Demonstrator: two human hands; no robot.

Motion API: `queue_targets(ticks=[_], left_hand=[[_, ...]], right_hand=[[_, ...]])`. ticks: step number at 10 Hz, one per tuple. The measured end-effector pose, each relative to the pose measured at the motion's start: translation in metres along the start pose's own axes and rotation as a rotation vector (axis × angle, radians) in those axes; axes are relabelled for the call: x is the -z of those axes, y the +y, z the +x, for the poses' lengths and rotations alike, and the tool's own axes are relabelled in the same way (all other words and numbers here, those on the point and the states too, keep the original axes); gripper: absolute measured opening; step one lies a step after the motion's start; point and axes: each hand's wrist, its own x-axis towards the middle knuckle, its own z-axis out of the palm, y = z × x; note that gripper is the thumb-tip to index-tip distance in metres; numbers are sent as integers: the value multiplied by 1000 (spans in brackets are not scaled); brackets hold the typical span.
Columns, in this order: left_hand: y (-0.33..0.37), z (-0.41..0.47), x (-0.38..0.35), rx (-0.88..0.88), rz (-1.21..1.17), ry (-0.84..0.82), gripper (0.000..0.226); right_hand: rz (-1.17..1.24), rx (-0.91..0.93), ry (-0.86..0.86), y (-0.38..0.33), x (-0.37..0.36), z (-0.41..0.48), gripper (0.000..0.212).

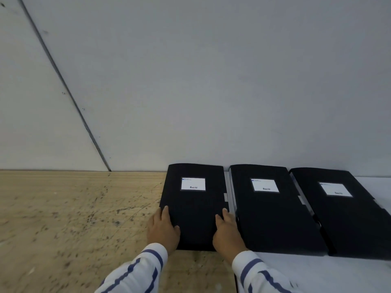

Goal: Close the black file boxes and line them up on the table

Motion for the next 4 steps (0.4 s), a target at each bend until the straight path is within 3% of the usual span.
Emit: queue_targets(ticks=[2,4], left_hand=[[13,-35,1,-90,59,-75,66],[27,-71,16,-211,72,-67,63]], right_hand=[[41,63,-16,2,2,-35,54],[86,63,79,-5,9,-74,50]])
